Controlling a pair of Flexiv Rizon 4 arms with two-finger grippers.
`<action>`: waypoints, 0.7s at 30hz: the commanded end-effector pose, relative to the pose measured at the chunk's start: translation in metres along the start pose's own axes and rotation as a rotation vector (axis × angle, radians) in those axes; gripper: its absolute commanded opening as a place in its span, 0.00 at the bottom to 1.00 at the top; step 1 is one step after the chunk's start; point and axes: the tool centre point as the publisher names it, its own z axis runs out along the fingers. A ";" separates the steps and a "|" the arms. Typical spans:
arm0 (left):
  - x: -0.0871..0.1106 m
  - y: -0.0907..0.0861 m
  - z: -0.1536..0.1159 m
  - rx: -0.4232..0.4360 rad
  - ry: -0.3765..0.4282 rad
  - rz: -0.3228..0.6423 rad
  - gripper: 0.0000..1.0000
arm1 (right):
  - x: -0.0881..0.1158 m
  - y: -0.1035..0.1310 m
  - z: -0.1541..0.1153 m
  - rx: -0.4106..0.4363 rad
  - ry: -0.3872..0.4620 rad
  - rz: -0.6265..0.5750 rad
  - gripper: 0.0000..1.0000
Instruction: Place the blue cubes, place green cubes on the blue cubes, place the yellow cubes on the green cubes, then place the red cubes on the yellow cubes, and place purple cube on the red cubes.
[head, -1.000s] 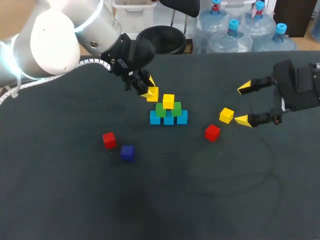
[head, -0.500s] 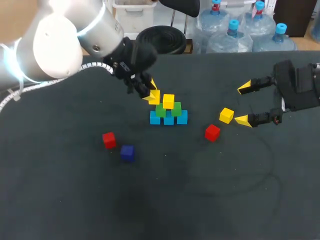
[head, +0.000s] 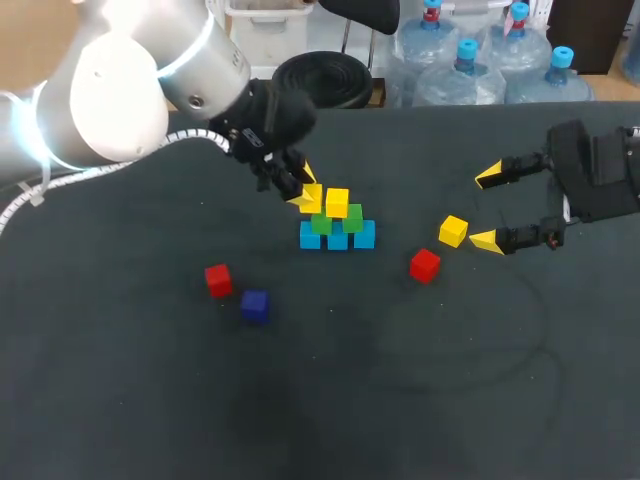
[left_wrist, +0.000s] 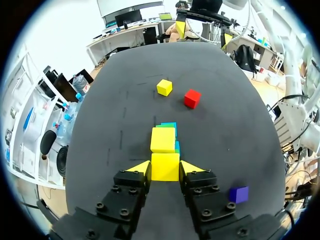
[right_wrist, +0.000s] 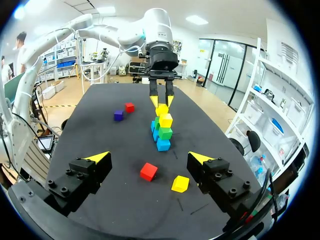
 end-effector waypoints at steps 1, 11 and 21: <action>-0.001 -0.001 0.002 -0.002 0.002 -0.003 0.00 | 0.000 0.000 0.000 0.001 0.002 0.000 1.00; -0.002 -0.001 0.004 0.002 0.001 0.000 0.00 | 0.000 0.000 0.000 0.001 0.002 0.000 1.00; -0.002 -0.001 0.005 0.004 0.002 0.000 0.00 | 0.000 0.000 0.000 0.001 0.002 0.000 1.00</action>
